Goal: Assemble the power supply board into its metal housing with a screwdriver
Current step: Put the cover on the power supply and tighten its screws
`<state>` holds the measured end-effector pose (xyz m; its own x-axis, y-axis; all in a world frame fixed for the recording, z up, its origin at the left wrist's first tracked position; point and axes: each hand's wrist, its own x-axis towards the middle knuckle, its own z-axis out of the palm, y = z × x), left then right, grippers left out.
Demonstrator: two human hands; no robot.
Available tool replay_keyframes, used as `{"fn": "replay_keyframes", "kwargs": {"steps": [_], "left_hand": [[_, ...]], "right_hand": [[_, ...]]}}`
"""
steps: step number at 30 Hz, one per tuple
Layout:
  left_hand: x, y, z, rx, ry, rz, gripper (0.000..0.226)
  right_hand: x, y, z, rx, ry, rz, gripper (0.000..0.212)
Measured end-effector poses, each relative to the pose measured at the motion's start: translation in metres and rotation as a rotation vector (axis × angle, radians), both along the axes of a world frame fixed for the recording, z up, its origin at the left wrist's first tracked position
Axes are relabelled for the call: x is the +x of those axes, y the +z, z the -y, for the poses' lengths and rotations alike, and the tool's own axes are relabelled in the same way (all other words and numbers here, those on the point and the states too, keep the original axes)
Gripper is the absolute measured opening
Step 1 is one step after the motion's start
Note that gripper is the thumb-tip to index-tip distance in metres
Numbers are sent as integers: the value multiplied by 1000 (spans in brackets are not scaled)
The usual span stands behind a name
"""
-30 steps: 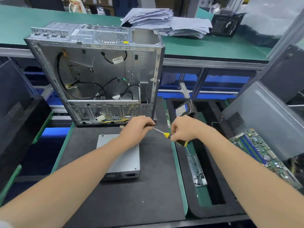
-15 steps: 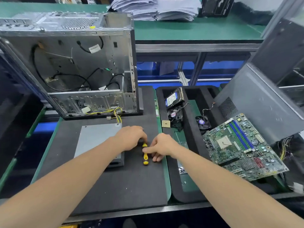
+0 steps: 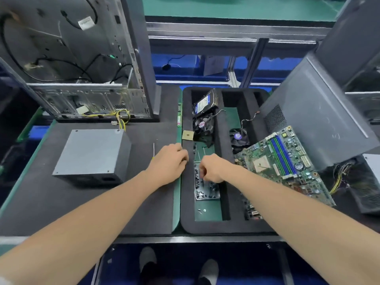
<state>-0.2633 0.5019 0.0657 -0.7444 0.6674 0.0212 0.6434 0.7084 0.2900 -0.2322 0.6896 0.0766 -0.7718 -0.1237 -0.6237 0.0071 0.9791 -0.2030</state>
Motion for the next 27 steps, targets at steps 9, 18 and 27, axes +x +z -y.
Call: {"fn": "replay_keyframes", "kwargs": {"steps": [9,18,27], "left_hand": [[9,-32,7,86,23,-126,8],[8,-32,10,129,24,-95,9],[6,-36,13,165,27,-78,10]], "right_hand": [[-5,-47,4,147,168,-52,8],[-11,-60,14,270,244,65,20],[-1,-65,10,187,196,127,29]]}}
